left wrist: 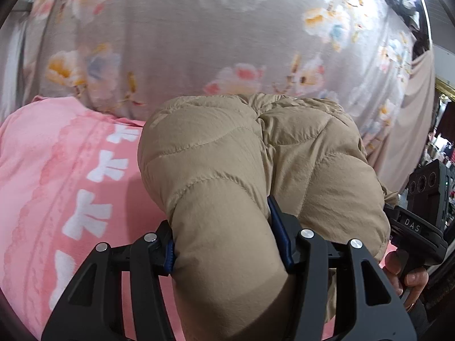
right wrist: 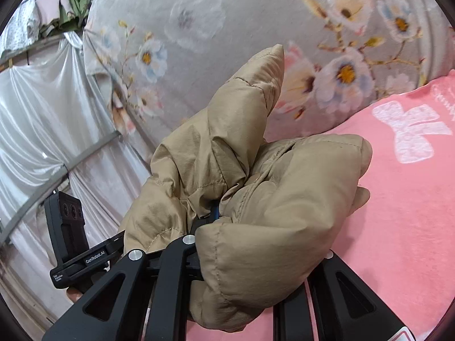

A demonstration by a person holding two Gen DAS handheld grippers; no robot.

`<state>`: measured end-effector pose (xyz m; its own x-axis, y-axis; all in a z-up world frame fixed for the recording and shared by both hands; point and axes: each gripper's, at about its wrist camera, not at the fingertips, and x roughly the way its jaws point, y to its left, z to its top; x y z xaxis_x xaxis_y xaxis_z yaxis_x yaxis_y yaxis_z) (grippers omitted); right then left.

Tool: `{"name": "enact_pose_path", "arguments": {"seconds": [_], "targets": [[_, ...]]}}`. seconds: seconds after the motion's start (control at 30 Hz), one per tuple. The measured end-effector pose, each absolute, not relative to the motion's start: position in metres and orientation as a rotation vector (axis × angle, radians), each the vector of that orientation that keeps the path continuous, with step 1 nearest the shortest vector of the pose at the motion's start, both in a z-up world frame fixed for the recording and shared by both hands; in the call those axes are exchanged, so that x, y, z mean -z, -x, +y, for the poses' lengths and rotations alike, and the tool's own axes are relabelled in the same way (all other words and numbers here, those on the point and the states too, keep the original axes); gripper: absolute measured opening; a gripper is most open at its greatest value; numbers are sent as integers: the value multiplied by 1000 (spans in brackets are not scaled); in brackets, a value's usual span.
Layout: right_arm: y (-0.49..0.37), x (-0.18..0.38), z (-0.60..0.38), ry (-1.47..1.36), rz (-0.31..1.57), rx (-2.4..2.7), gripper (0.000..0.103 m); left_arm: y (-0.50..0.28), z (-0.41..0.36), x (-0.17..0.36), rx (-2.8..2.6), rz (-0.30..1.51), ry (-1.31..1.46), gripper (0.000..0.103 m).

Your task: Fold large clothes

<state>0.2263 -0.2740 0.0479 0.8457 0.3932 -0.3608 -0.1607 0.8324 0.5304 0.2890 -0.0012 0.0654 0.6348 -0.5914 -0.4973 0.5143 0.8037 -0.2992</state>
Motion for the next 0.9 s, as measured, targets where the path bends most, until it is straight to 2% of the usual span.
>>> {"name": "enact_pose_path", "arguments": {"seconds": [0.3, 0.43, 0.5, 0.57, 0.6, 0.77, 0.9], "targets": [[-270, 56, -232, -529, 641, -279, 16, -330, 48, 37, 527, 725, 138, 52], [-264, 86, -236, -589, 713, -232, 22, -328, 59, 54, 541, 757, 165, 62], [-261, 87, -239, -607, 716, -216, 32, -326, 58, 52, 516, 770, 152, 67], [-252, 81, -241, -591, 761, -170, 47, -320, 54, 45, 476, 782, 111, 71], [-242, 76, -245, -578, 775, -155, 50, -315, 53, 41, 448, 786, 84, 72], [-191, 47, -261, -480, 782, -91, 56, -264, 56, 20, 379, 817, -7, 83], [-182, 11, -253, -360, 737, -72, 56, -218, 48, 32, 391, 855, -123, 84]]}}
